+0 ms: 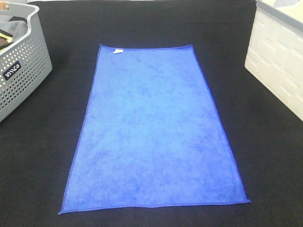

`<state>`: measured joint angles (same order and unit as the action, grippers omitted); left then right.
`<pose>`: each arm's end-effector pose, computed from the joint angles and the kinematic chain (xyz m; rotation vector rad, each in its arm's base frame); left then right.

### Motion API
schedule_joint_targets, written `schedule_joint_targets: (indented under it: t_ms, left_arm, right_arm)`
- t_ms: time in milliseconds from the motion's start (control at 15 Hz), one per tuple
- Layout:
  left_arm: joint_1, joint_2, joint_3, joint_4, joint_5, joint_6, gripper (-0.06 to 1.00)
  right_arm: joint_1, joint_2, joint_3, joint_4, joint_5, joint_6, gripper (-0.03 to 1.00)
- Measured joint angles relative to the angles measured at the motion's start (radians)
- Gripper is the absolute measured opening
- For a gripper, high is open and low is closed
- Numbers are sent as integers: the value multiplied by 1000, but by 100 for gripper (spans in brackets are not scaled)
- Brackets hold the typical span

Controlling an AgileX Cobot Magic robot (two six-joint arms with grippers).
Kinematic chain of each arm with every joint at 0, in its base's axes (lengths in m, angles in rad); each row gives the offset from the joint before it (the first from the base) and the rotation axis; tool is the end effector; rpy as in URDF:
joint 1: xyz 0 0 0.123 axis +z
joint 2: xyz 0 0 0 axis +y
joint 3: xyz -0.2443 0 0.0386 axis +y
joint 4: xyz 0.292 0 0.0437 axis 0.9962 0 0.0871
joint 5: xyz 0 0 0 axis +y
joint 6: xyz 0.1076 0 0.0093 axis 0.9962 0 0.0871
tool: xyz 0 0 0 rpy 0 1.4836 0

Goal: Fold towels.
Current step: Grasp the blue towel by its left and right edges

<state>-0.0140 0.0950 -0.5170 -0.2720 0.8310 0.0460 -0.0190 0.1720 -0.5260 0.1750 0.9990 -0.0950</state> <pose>0.1096 -0.0230 0.3124 0.0199 1.8780 -0.2929 0.1159 0.0136 0.2891 -0.0666 2.1173 0.1448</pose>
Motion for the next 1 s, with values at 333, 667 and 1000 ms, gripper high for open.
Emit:
schedule_joint_targets:
  t_ms: [333,667,1000]
  left_arm:
    - [0,299,18,-217,25,-6,62]
    - [0,672,28,-282,16,126,62]
    - [0,880,28,-353,-86,203,62]
  right_arm:
    - [0,319,0,104,-5,0,87]
    - [0,692,0,175,-35,-56,87]
    - [0,892,0,271,-123,-177,87]
